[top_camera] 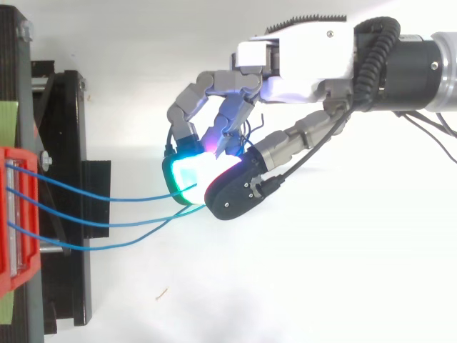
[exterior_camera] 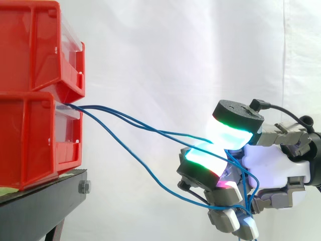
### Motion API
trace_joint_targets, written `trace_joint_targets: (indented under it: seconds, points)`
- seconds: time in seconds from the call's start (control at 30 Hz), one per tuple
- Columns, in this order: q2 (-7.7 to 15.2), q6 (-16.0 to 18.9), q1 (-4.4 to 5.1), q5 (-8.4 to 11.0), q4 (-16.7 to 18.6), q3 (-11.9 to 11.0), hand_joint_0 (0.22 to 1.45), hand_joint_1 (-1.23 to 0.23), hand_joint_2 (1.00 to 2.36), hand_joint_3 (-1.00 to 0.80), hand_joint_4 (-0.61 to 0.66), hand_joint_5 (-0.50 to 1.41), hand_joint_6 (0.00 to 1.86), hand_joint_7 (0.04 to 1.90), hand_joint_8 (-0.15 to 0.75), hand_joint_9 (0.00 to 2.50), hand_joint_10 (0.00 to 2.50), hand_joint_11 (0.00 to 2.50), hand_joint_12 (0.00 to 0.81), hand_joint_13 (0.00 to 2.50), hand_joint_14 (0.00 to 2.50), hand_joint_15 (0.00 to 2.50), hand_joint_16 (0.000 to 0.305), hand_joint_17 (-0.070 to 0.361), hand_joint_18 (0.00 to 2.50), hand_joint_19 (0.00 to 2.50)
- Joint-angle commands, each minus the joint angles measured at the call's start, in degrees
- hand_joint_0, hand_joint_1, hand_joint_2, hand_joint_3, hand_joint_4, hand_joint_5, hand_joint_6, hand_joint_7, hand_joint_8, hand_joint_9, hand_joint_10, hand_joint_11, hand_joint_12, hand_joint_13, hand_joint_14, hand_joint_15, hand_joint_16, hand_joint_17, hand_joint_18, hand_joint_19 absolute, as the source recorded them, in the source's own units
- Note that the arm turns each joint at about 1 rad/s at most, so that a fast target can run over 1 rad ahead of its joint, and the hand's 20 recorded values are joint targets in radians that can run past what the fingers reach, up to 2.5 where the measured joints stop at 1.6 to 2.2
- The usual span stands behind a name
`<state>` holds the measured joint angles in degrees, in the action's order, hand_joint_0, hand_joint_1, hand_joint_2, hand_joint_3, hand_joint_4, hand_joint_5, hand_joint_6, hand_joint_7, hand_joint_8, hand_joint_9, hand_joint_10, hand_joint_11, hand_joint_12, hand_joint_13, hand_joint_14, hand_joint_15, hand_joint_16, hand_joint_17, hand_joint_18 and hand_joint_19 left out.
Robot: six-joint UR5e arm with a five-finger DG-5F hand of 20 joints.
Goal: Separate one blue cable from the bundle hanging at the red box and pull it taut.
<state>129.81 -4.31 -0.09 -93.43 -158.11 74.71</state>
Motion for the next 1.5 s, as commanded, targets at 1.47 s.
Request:
trace_joint_targets:
  seconds: [1.47]
  points:
    - [0.0,0.0,0.0,0.09,0.0,0.0,0.59,-0.78,1.01,-0.04,-0.15,-0.12,0.9,1.17,0.363,0.86,0.01,1.0,0.449,0.81,0.02,0.79,0.059,0.134,0.91,0.83]
